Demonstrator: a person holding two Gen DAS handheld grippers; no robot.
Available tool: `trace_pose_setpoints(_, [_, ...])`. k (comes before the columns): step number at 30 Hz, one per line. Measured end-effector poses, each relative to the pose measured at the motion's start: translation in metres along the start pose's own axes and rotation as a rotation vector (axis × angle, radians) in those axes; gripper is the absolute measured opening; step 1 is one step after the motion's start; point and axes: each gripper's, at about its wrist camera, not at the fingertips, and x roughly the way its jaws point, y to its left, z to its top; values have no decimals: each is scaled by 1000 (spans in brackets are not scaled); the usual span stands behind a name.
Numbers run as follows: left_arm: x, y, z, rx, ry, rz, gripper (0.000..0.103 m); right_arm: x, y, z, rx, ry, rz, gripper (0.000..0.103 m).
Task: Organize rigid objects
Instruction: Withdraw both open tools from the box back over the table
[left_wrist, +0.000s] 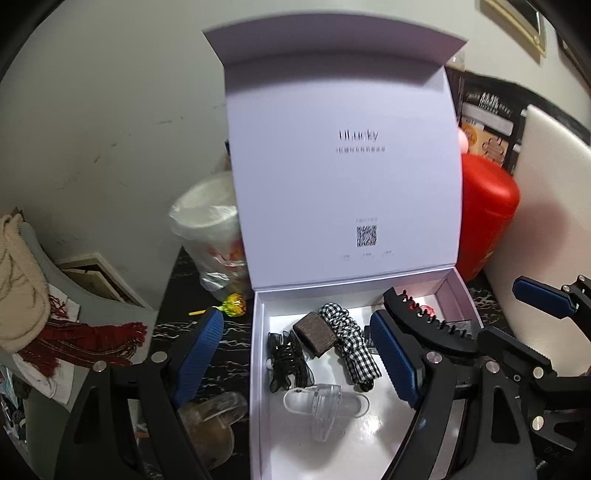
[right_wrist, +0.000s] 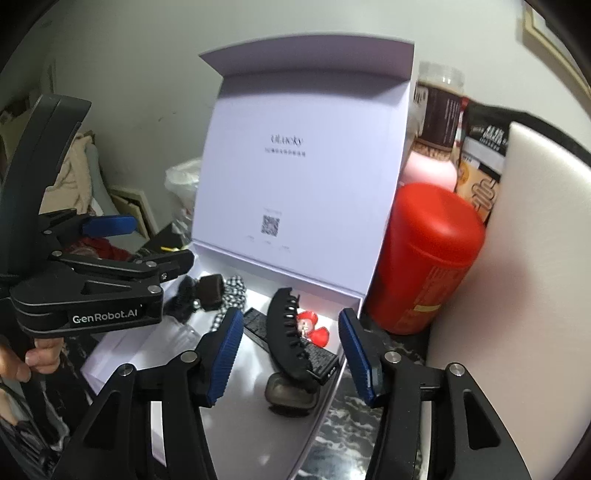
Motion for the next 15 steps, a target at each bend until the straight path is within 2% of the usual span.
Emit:
trace_pose_setpoints(6, [-46,0,-3,-2,-83,24,82,-25,11,2,-7,-45,-9,63])
trace_pose_setpoints(13, [-83,4,-8,-7,-141,54,82,-59,20,1,-7,-95,-16,74])
trace_pose_setpoints(14, [-88,4,-9,-6,-147,58,85,-64,22,0,-10,-103,-19,75])
trace_pose_setpoints(15, [-94,4,-10,-5,-154,61,93,-70,23,0,-12,-111,-23,77])
